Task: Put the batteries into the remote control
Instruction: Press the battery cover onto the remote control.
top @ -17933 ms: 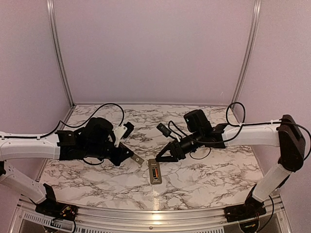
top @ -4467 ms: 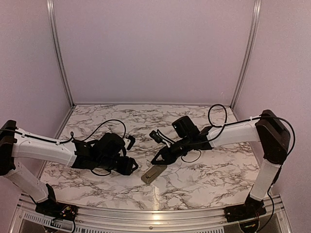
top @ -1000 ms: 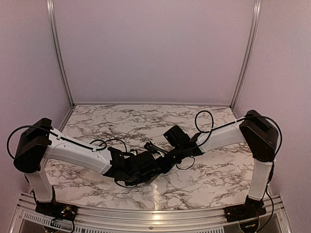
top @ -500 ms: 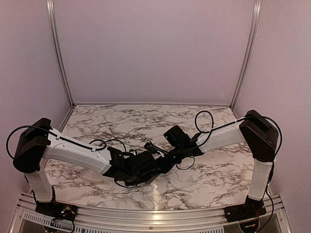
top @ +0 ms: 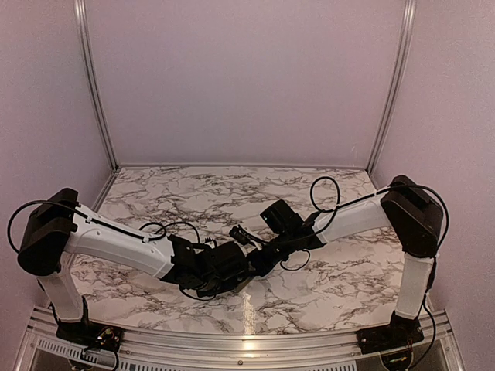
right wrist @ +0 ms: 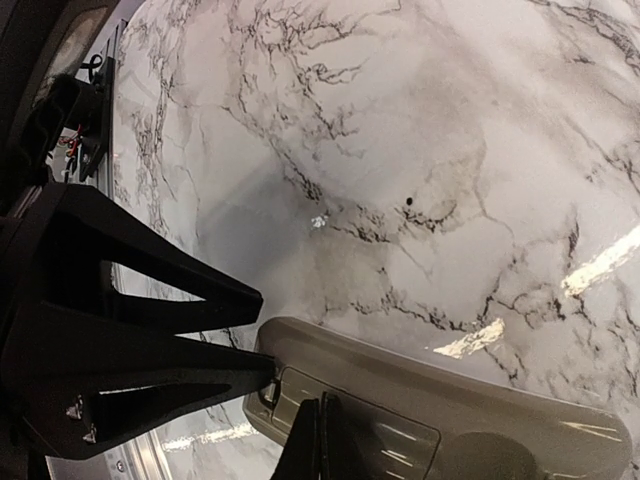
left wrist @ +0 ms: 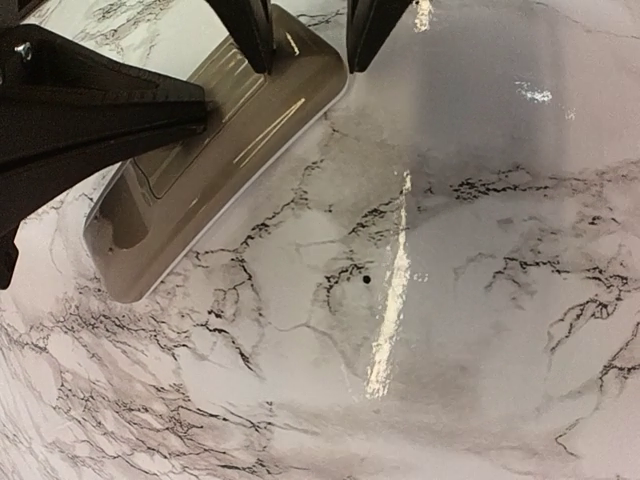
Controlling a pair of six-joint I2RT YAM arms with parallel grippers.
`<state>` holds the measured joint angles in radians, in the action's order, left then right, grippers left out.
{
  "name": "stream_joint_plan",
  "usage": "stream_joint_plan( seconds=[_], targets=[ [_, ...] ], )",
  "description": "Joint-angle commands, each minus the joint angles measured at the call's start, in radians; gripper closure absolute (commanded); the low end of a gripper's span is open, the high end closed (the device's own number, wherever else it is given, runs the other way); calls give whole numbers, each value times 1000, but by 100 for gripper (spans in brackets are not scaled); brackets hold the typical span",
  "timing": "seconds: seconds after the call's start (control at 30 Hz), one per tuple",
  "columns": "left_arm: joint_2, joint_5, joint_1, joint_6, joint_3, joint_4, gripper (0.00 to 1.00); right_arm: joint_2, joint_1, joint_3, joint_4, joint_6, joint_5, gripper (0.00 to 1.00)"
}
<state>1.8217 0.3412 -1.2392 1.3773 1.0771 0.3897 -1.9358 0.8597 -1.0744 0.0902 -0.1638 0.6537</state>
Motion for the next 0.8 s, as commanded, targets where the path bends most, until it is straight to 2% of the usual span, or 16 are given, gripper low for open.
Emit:
stream_joint_plan(
  seconds=[0.0, 0.07, 0.27, 0.77],
  targets=[
    [-31, 11, -6, -16, -39, 29, 66, -35, -4, 27, 55, 1, -66, 100],
    [-37, 21, -6, -15, -32, 27, 62, -37, -4, 27, 55, 1, -66, 100],
    [-9, 0, -11, 8, 2, 30, 57, -37, -4, 31, 52, -2, -66, 100],
    [20, 1, -12, 39, 23, -13, 56, -38, -5, 36, 49, 1, -65, 100]
  ],
)
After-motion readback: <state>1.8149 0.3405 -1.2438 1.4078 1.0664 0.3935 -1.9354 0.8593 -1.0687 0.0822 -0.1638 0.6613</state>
